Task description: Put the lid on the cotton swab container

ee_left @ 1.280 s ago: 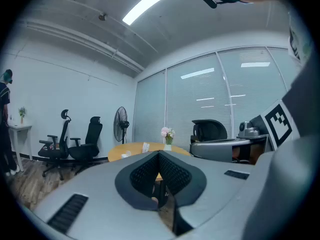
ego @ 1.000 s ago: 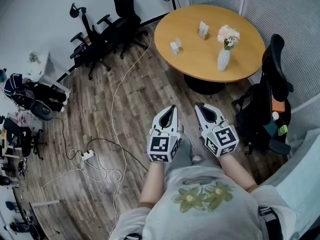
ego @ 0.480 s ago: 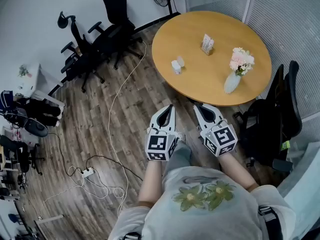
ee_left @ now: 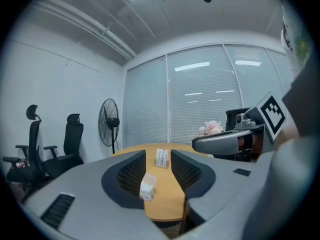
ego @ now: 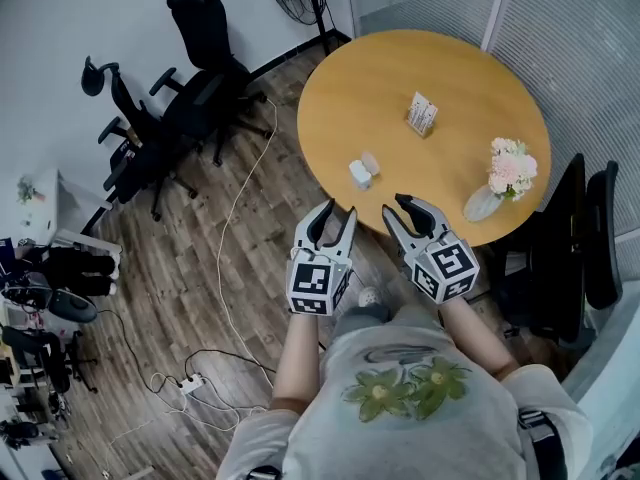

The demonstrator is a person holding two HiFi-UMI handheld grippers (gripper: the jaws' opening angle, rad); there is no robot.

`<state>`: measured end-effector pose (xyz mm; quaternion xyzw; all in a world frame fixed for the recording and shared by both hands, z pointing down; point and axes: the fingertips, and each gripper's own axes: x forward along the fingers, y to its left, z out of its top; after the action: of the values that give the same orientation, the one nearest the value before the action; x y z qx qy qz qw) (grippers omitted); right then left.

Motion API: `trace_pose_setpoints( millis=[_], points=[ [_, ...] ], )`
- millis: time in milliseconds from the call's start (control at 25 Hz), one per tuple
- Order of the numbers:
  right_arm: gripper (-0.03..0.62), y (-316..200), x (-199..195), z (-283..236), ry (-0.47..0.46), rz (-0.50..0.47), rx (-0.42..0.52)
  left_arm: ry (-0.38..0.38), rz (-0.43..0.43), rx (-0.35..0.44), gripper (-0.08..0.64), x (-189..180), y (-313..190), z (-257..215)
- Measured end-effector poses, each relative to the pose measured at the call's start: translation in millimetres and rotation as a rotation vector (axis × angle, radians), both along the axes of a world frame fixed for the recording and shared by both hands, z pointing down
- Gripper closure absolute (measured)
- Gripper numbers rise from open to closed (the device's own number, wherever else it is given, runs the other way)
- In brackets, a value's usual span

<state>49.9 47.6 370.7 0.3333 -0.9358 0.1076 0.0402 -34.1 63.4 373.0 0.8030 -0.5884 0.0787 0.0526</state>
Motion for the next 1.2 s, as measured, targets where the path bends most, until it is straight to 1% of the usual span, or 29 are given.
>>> trace_pose_setpoints(
  millis=[80,160,240,280,360,520,760,880,1000,1080,1200],
  points=[
    [0.428,-16,-4,2,-0.004,0.018,-0.010,-0.023,0.025,0.004,0.378,-6,-16,1],
    [0.413,-28,-5,5,-0.003,0.039,-0.020,-0.031,0.044,0.001,0.327,-11,-28,4],
    [0.373,-37,-3,11,-0.012,0.054,-0.040,-0.039,0.070,-0.011,0.275,-13,-35,14],
    [0.368,-42,-1,14,-0.020,0.059,-0.051,-0.045,0.083,-0.019,0.256,-13,-38,19],
    [0.367,-50,3,21,-0.035,0.072,-0.071,-0.062,0.109,-0.042,0.242,-13,-44,31],
    [0.367,-66,5,33,-0.040,0.101,-0.108,-0.079,0.162,-0.116,0.162,-12,-52,57],
    [0.367,-96,-1,53,-0.038,0.114,-0.163,-0.088,0.206,-0.180,0.158,-15,-78,87],
    [0.367,-113,-4,67,-0.025,0.113,-0.190,-0.112,0.218,-0.209,0.156,-18,-98,107],
    [0.355,-127,-7,87,-0.001,0.112,-0.240,-0.145,0.243,-0.248,0.156,-19,-112,131],
    [0.354,-136,-9,101,0.013,0.111,-0.277,-0.147,0.264,-0.282,0.141,-17,-119,147],
    [0.353,-151,-15,117,0.019,0.106,-0.324,-0.152,0.302,-0.322,0.138,-16,-130,165]
  ],
)
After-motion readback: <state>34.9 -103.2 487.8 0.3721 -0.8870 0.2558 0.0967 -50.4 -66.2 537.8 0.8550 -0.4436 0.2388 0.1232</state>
